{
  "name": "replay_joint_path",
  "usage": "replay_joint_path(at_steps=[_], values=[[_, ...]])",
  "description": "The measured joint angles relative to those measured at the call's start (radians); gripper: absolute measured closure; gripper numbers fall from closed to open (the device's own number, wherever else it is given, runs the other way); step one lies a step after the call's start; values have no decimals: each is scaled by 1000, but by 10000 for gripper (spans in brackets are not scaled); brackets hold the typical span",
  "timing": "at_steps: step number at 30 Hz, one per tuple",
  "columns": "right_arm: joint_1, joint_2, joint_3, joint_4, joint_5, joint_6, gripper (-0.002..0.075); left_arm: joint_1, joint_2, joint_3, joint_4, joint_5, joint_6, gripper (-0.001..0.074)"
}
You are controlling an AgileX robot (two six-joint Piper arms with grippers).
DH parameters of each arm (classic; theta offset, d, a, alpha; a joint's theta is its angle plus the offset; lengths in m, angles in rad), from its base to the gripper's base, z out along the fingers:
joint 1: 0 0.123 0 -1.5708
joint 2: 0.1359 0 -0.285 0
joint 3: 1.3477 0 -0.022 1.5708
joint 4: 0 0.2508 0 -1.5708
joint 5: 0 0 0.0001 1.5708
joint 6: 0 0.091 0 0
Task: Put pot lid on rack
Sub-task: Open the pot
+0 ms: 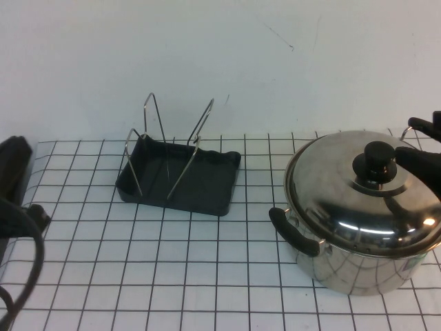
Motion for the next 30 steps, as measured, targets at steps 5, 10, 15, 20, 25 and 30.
replay_joint_path(at_steps=[5,10,15,20,25,30], values=[[0,167,-86,0,114,0,65,0,76,0,184,-196,-111,737],[0,293,-143,0,168,0,89,0,123,0,220,-264,-179,737],[0,361,-163,0,156,-27,167,0,137,0,224,-271,-204,737],[0,389,-163,0,158,-90,255,0,137,0,224,-274,-206,737],[1,391,-164,0,169,-135,372,0,137,0,224,-278,-230,737],[1,391,-164,0,171,-146,372,0,137,0,224,-278,-266,737]])
